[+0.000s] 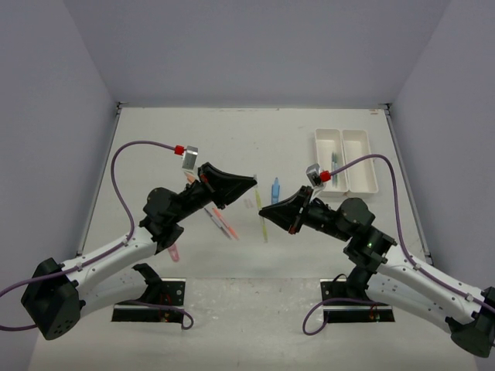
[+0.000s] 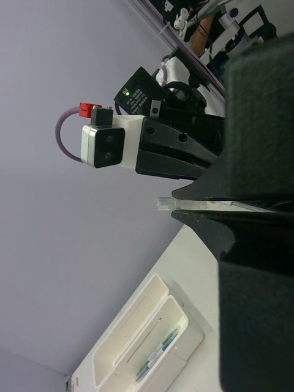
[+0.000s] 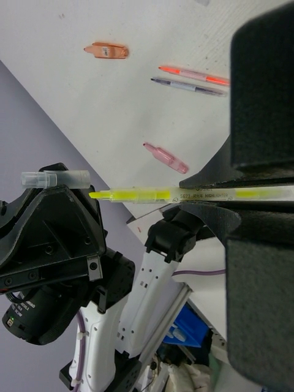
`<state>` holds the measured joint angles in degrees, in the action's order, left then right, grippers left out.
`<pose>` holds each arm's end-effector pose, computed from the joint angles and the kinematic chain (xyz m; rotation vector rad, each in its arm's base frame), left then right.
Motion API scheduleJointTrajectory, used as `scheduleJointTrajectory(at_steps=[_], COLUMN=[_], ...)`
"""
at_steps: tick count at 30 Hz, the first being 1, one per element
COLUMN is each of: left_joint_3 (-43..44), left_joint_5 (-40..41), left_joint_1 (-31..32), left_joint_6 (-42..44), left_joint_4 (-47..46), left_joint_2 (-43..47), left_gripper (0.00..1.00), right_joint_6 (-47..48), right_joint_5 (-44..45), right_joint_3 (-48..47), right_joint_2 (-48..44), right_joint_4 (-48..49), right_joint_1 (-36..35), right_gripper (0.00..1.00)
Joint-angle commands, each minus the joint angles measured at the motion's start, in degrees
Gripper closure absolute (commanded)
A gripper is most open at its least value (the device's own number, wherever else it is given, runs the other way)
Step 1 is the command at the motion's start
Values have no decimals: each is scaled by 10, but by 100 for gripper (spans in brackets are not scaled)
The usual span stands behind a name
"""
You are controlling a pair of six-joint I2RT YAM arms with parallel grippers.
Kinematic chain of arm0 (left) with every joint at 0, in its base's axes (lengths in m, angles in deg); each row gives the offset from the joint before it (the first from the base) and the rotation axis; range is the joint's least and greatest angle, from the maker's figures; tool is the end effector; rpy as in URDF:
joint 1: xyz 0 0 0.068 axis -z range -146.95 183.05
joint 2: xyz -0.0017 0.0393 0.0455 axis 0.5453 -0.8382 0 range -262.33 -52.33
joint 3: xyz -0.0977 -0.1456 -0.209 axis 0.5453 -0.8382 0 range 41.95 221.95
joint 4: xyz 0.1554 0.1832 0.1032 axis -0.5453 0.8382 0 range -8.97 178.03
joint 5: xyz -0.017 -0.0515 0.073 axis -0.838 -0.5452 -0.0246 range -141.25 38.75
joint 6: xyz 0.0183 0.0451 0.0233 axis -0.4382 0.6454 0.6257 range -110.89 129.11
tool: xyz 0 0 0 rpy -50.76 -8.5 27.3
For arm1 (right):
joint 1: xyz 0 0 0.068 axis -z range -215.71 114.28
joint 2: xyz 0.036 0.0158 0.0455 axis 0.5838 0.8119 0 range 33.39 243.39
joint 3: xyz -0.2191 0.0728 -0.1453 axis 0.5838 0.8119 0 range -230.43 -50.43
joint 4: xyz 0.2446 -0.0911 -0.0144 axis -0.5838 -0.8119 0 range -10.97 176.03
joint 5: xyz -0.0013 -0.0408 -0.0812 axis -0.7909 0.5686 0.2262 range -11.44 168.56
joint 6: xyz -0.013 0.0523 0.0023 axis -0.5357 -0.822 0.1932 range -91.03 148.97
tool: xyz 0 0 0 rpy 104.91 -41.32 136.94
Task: Sort the stationery into containers
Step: Close the pen cap on the pen.
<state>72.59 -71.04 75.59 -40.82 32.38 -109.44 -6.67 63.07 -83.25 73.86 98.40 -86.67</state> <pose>0.1556 -0.1592 0.3203 0.2588 1.3508 -1.5908 0.1046 0.1441 0.3206 -0.4604 1.5994 1.3888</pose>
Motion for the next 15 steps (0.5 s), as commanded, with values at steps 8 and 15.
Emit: scheduleJointTrajectory(at_steps=[8,15], left_joint_3=[6,8], left_joint_5=[-12,-14], left_joint_1=[4,5], left_joint_6=[-1,-5], left_joint_4=[-25,-31], left_joint_2=[7,-1], left_gripper=[100,100], right_joint_6=[17,17], right_joint_5=[14,16], right_joint_3=[-32,-33], right_joint_2=[5,6], right_joint_4=[-3,-2], right_joint_1=[-2,-3], right_gripper=[100,100])
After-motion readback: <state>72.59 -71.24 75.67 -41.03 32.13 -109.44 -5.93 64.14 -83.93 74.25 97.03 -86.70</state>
